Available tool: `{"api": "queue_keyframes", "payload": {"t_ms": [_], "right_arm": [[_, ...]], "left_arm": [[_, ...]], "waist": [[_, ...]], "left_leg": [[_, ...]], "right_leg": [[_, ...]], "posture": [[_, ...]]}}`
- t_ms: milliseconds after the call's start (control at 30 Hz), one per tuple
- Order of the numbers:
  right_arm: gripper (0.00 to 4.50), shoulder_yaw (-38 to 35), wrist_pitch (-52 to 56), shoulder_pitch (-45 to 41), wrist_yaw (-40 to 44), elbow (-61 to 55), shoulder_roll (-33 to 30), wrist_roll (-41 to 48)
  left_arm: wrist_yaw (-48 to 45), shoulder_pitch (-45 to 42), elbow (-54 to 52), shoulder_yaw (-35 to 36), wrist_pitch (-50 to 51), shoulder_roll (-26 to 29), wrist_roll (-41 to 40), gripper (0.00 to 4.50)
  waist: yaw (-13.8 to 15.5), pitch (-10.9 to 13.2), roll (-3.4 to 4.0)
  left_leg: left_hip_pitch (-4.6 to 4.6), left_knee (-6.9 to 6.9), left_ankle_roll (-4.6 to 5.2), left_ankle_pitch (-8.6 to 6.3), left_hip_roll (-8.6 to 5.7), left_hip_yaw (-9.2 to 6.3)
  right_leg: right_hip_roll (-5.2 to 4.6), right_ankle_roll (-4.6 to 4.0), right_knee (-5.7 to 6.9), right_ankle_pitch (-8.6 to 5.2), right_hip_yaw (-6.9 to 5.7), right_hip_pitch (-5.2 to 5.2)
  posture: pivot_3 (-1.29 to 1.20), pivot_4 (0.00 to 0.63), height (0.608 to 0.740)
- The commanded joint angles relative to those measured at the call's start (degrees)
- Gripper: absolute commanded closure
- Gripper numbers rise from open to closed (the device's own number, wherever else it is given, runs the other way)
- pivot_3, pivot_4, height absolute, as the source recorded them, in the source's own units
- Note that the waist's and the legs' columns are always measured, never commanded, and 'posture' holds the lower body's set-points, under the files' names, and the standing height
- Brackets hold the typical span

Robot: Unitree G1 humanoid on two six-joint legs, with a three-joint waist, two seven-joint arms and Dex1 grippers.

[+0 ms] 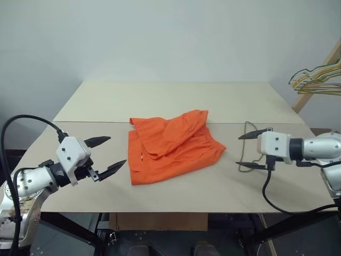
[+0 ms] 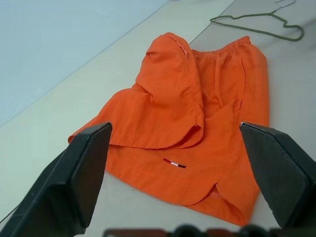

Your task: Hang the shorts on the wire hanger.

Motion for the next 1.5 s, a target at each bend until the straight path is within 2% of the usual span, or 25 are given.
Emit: {"api": "queue_keyframes", "payload": {"t_ms": [33, 500, 700, 867, 1067, 1367, 1500], "right_arm": [[0.06, -1.41, -1.04, -1.59, 0.01, -0.45, -1.09, 0.33], [0.06, -1.57, -2.92, -1.35, -2.24, -0.59, 0.9, 0.5], [0.06, 3.08, 0.42, -4.65, -4.34, 0.48, 1.34, -5.9], [0.06, 7.73, -6.7, -6.66, -6.21, 2.76, 3.82, -11.32], [0.06, 14.46, -16.24, -12.82, -15.68, 13.24, 9.96, -23.09], [0.06, 27.14, -30.16, -25.74, -34.85, 38.0, 12.9, -45.49], [0.06, 29.3, -33.21, -29.01, -38.75, 46.34, 15.33, -47.06]], "left_arm": [[0.11, -0.31, -0.54, 0.17, 0.26, 0.43, -0.36, 0.0], [0.23, -0.61, 0.01, -1.57, -0.91, 0.48, 1.64, 0.0], [-0.08, 0.68, -0.91, -2.41, -0.61, 0.12, 2.0, 0.0], [-1.38, 0.69, -0.01, -4.27, -0.52, 1.19, 2.96, 0.0], [-2.67, 0.66, 0.85, -6.1, -1.01, 2.34, 4.23, 0.0], [-3.01, 1.86, -0.2, -6.26, -1.02, 1.99, 4.62, 0.0], [-2.82, 2.44, -0.53, -6.26, -1.04, 1.78, 4.65, 0.0]], "waist": [[-0.01, 0.0, 0.0], [-0.04, 0.0, 0.0], [-0.21, 0.0, 0.01], [-0.37, 0.0, 0.0], [-1.2, 0.01, 0.01], [-2.12, 0.01, 0.01], [-2.44, 0.0, 0.01]], "left_leg": [[0.0, 0.0, 0.0, 0.0, 0.0, 0.0], [0.0, 0.0, 0.0, 0.0, 0.0, 0.0], [0.0, 0.0, 0.0, 0.0, 0.01, 0.01], [-0.01, -0.02, 0.0, 0.0, 0.01, 0.01], [0.0, -0.01, 0.0, 0.0, 0.01, 0.02], [0.0, -0.03, 0.0, 0.0, 0.01, 0.03], [0.01, -0.08, 0.0, 0.0, 0.01, 0.01]], "right_leg": [[0.0, 0.0, 0.0, 0.0, 0.01, 0.0], [0.0, 0.0, 0.0, 0.0, 0.0, 0.0], [0.01, -0.01, 0.01, -0.01, 0.01, -0.03], [0.01, -0.04, 0.01, -0.03, 0.0, -0.04], [0.02, -0.05, 0.05, -0.03, 0.01, -0.06], [-0.01, -0.07, 0.06, -0.04, 0.03, -0.08], [0.0, -0.13, 0.08, -0.07, 0.03, -0.09]], "posture": [[0.03, 0.0, 0.74], [0.03, 0.0, 0.74], [-0.01, 0.0, 0.74], [-0.02, 0.0, 0.74], [-0.02, 0.0, 0.74], [0.0, 0.0, 0.74], [0.01, 0.0, 0.74]]}}
